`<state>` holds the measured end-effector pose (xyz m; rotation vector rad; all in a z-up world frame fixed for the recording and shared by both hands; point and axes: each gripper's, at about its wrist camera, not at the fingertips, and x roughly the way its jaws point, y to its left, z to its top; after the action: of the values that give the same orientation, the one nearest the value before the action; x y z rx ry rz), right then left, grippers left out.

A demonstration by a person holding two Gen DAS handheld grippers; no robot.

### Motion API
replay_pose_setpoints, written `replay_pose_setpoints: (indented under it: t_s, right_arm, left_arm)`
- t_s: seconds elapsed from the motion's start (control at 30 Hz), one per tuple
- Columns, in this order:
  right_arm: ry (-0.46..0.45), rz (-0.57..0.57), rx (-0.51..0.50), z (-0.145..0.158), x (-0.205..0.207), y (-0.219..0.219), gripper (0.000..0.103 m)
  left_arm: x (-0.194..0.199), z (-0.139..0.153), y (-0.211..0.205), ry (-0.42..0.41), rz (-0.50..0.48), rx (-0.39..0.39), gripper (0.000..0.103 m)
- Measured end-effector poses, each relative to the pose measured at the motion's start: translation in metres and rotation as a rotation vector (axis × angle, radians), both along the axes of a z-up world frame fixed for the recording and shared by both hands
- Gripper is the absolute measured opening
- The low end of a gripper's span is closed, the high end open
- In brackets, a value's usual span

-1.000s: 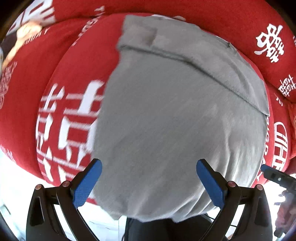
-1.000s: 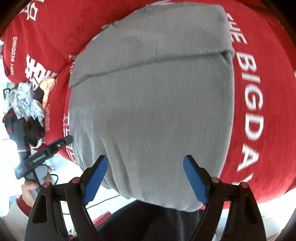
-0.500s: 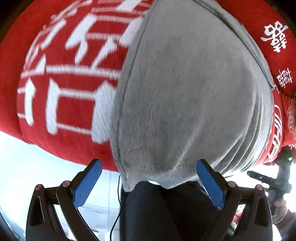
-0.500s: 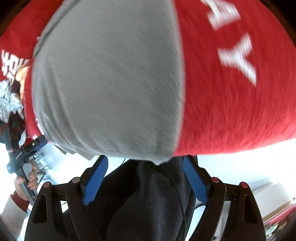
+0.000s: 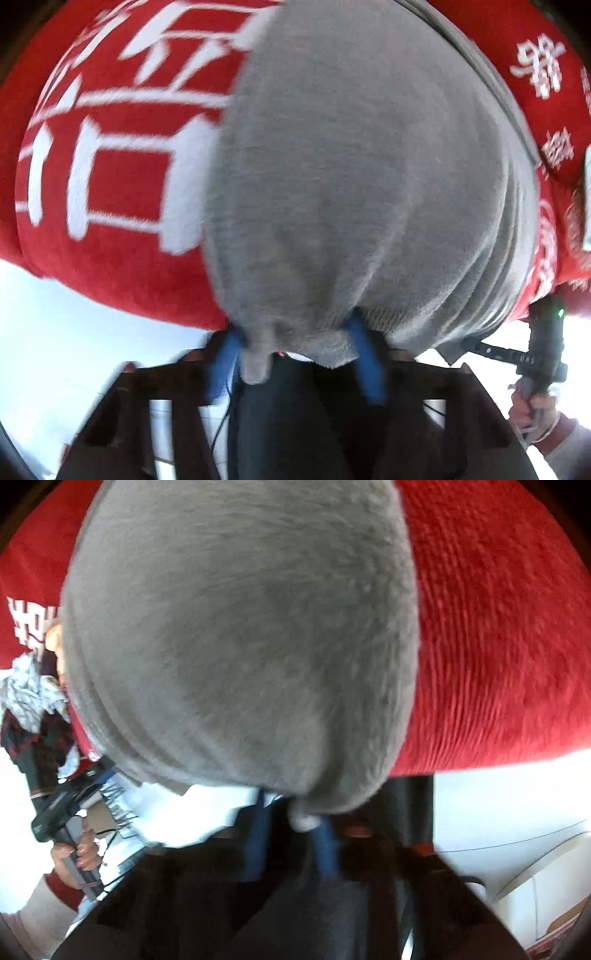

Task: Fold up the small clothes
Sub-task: 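Fold the held hem over toward the collar and open both grippers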

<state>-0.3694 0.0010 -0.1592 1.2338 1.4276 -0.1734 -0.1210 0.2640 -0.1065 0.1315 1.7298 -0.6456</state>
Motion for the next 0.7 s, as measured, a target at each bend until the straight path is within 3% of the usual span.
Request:
replay_pose_setpoints:
  t_s: [0.03, 0.27, 0.4, 0.53, 0.7]
  right_arm:
    - [-0.025, -0.018, 0.011, 0.007, -0.002, 0.000, 0.008]
    - [-0.216, -0.107, 0.067, 0.071, 0.011, -0.018, 0.007]
    - [-0.342, -0.207, 0.049, 0.110, 0.028, -0.063, 0.007]
    - [-0.439, -0.280, 0.041, 0.130, 0.057, -0.100, 0.007]
    - [-0.486, -0.358, 0.019, 0.139, 0.092, -0.154, 0.007]
  left_arm:
    - [0.003, 0.000, 0.006, 0.042, 0.019, -0.036, 0.010]
    - [0.015, 0.042, -0.005, 0.047, -0.003, -0.166, 0.010]
    - [0.044, 0.079, -0.020, 0.001, 0.026, -0.265, 0.010]
    - [0.091, 0.112, -0.041, -0.081, 0.053, -0.343, 0.010]
    - [0.134, 0.120, -0.085, -0.145, 0.061, -0.357, 0.010]
